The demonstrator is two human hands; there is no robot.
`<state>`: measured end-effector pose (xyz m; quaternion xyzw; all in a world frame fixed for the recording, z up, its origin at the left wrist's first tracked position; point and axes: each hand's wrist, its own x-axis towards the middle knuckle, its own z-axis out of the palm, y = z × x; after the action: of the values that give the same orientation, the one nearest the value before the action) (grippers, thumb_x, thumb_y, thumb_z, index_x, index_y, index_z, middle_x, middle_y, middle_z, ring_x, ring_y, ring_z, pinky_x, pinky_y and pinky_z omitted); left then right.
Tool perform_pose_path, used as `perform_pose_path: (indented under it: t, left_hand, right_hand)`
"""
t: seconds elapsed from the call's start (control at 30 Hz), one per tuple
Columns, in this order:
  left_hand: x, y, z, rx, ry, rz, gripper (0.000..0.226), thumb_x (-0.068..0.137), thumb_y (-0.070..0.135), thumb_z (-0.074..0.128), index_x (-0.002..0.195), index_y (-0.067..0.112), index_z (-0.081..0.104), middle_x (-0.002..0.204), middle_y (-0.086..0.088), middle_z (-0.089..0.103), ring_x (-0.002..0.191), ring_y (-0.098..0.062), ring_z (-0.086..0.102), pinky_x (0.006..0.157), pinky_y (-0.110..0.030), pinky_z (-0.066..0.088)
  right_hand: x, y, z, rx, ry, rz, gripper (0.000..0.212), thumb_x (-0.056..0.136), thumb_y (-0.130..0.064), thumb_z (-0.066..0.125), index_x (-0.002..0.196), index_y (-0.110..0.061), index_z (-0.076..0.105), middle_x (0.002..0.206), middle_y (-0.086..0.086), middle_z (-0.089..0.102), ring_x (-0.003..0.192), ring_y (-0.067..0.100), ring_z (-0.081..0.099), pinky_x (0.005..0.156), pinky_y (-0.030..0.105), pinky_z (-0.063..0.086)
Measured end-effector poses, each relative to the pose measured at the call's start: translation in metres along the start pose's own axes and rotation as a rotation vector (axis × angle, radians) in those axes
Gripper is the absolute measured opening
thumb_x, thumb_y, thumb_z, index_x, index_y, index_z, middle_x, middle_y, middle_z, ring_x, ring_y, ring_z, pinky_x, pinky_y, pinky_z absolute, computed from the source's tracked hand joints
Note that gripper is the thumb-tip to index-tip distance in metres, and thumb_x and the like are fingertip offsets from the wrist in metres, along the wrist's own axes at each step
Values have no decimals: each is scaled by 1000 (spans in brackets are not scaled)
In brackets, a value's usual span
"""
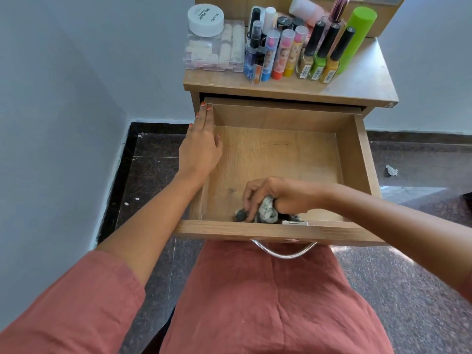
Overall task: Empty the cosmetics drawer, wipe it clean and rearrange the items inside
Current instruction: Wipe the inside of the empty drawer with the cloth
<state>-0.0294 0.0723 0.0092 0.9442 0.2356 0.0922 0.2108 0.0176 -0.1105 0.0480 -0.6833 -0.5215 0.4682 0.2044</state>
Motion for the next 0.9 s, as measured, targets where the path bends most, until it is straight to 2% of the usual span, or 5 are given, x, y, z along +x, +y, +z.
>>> perform_pose_path:
  t: [0.2, 0.3, 0.6, 0.73, 0.9]
  left_hand:
    - [0, 0, -1, -9, -6, -7, 59, 95, 16, 41, 147, 11, 14, 157, -3, 6, 140, -26, 25, 103, -43, 42]
    - [0, 0, -1, -4, -7, -14, 58, 95, 16, 40, 147, 12, 14, 157, -2, 6, 141, -25, 23, 105, -44, 40]
    - [-1, 1, 0, 3, -4, -19, 58, 95, 16, 40, 147, 11, 15, 157, -2, 7, 141, -25, 24, 104, -43, 41]
    - [-1, 0, 0, -10, -1, -14, 58, 95, 15, 40, 147, 11, 15, 157, -3, 8, 141, -24, 23, 106, -43, 39]
    - [-1, 0, 0, -23, 6, -8, 58, 94, 14, 41, 147, 11, 15, 157, -3, 8, 141, -23, 23, 105, -42, 40]
  right_hand:
    - [-26, 11, -6, 21, 2, 80, 66, 61, 25, 34, 97, -17, 70, 108, -1, 52, 105, 10, 51, 86, 4, 39]
    - [-29, 12, -4, 59, 35, 71, 68, 61, 27, 33, 100, -15, 69, 107, -1, 52, 96, -6, 50, 79, 0, 38]
    - [-4, 8, 5, 84, 82, -13, 64, 58, 29, 32, 101, -2, 69, 102, 0, 56, 89, -20, 48, 84, 1, 38]
    - [-18, 16, 2, 79, 99, 28, 62, 62, 28, 35, 106, -4, 67, 104, -1, 61, 97, -4, 57, 90, 11, 45]
    - [-44, 38, -8, 5, 102, 212, 42, 75, 16, 48, 107, -7, 65, 104, 7, 70, 94, 16, 65, 81, 28, 53]
